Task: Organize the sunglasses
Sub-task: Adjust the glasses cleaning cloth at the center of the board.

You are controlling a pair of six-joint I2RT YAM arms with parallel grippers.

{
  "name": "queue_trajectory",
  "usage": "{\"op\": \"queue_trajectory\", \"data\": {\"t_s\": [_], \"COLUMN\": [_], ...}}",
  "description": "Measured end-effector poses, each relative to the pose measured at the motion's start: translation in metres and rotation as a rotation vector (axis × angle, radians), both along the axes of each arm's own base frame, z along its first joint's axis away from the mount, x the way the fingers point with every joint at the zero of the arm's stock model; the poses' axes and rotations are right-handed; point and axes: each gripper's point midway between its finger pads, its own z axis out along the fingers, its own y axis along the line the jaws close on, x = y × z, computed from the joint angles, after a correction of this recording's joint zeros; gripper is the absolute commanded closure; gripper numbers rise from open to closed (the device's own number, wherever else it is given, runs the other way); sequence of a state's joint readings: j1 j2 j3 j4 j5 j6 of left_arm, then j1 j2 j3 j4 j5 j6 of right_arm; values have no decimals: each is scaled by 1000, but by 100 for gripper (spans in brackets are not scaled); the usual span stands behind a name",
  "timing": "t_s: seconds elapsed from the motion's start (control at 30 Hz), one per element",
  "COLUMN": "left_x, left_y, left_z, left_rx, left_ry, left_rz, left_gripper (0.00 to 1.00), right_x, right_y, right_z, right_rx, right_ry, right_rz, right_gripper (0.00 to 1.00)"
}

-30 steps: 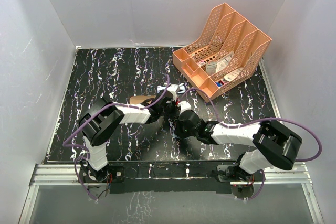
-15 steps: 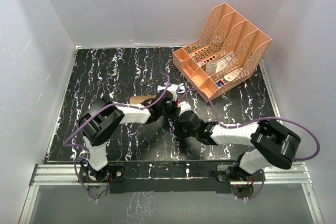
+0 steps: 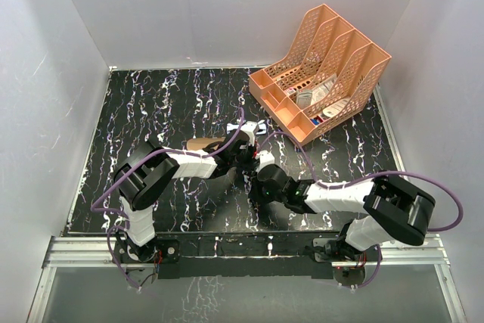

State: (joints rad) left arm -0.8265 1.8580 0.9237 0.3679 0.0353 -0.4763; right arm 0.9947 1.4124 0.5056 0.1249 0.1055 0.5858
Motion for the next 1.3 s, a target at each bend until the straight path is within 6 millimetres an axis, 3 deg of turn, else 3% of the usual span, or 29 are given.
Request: {"op": "queue_trajectory", "data": {"t_s": [0.37, 0.63, 0.93, 1.3], "left_x": [0, 0, 0, 0], "left_y": [0, 0, 0, 0], "left_z": [0, 0, 0, 0], "left_rx": [0, 0, -1, -1], "left_ry": [0, 1, 1, 1], "left_rz": [0, -1, -1, -1], "left_gripper": [100, 100, 100, 100], "right_x": [-8, -2, 8, 21], "right_y": [-4, -11, -14, -13], "right_z": [3, 23, 12, 14], "right_rx": [2, 4, -71, -100], "right_ry": [13, -52, -73, -115], "right_rz": [0, -14, -27, -45], "right_gripper": [95, 95, 95, 95]}}
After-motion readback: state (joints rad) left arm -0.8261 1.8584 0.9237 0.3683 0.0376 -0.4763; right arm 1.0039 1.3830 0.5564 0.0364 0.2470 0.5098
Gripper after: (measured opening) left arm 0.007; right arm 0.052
